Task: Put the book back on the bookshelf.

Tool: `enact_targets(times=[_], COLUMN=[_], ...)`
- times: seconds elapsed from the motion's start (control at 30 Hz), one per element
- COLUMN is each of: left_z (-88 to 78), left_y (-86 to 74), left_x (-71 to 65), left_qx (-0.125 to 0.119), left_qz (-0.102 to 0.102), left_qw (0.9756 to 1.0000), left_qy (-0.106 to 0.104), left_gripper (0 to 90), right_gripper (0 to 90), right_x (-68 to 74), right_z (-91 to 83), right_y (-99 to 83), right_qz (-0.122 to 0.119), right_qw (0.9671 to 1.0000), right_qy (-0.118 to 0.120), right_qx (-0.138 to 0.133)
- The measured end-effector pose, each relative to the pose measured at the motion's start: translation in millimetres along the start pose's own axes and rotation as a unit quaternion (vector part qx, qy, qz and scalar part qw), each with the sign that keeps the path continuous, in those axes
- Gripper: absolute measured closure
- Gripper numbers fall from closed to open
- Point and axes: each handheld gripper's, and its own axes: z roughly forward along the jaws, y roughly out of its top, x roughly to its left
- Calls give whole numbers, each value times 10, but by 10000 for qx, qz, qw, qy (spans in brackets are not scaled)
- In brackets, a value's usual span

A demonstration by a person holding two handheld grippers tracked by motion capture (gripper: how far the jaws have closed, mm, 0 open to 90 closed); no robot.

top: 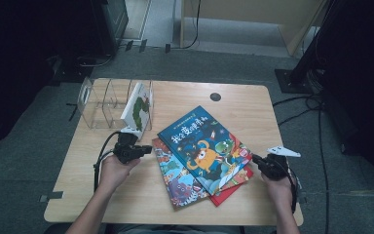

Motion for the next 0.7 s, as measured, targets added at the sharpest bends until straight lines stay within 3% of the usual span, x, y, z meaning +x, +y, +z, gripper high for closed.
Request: enact_targets(times=[0.23,0.7], left_z=[-74,-113], left_y=[-65,-143], left_x=[75,147], left_qx=[-50,-21], left_qz=[-190,-321], left_qw=[9998,9993], left_qy=[25,214], left_gripper=[881,879], right_gripper=[900,900], right_x=[-63,-76], right_z=[155,403], right_y=[148,375], right_qz=[-21,-42], right_qw=[10000,10000], right_qy=[56,47], right_qx=[-15,-20])
